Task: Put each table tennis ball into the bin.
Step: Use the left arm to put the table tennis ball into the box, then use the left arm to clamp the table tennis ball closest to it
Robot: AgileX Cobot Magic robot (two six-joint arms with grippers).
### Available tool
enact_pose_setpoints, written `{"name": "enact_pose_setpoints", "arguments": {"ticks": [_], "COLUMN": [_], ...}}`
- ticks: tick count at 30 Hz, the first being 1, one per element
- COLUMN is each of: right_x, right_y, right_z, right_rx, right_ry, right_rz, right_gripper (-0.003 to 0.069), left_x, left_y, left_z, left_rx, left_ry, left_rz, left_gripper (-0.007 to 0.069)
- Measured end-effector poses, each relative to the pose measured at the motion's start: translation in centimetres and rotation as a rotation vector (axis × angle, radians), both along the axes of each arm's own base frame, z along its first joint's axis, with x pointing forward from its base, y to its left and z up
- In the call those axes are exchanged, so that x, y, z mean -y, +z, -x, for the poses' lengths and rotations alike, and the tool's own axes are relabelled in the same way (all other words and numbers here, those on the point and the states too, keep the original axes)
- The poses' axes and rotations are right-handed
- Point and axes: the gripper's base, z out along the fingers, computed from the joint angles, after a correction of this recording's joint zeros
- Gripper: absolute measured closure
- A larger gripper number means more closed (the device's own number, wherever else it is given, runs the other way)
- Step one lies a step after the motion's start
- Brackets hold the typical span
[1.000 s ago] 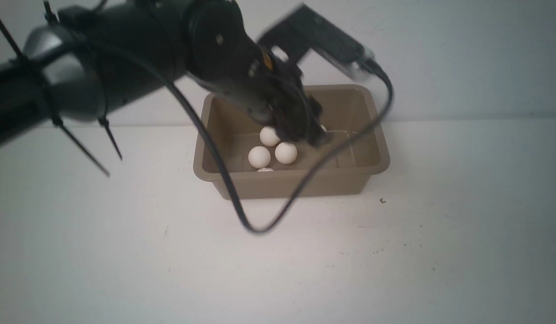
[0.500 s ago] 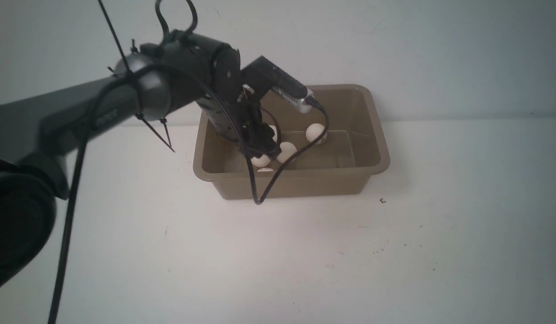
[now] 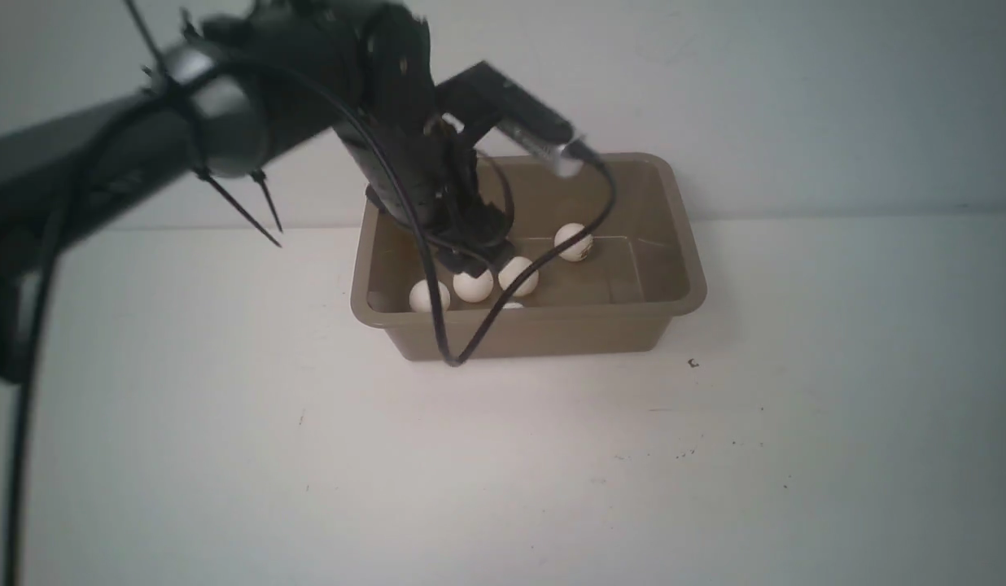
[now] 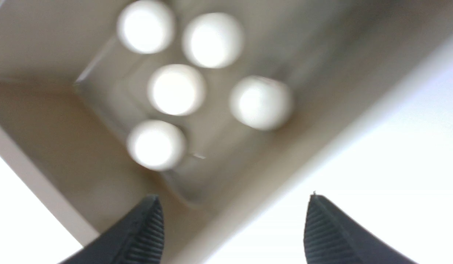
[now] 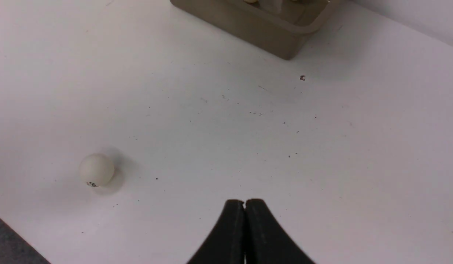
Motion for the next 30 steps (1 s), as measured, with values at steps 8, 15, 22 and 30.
{"name": "enact_pose_setpoints", "arguments": {"ticks": [8, 15, 22, 30], "right_x": [0.3, 0.4, 0.4, 0.4], "right_y": [0.1, 0.1, 0.1, 0.1], "right_z": [-0.3, -0.3, -0.3, -0.3], "right_rx": [0.037, 0.041, 0.041, 0.040], "right_ry": [-0.026, -0.027, -0.027, -0.026], "right_rz": [0.031, 0.034, 0.035, 0.034], "right_gripper": [0.0675, 0.0675, 0.0675, 0.0675], "left_x": [4.4, 6.6, 5.4, 3.7], "left_y": [2.9, -0.4, -4.5, -5.6], "left_z": [6.9, 10.2, 11.8, 14.3], "left_rx": [-0.113, -0.209, -0.338, -0.394], "left_ry": [-0.219, -0.315, -0.311, -0.293], "left_rz": [-0.006, -0.079, -0.170, -0.124], "left_gripper": [0.0177, 0.0177, 0.0177, 0.0177]}}
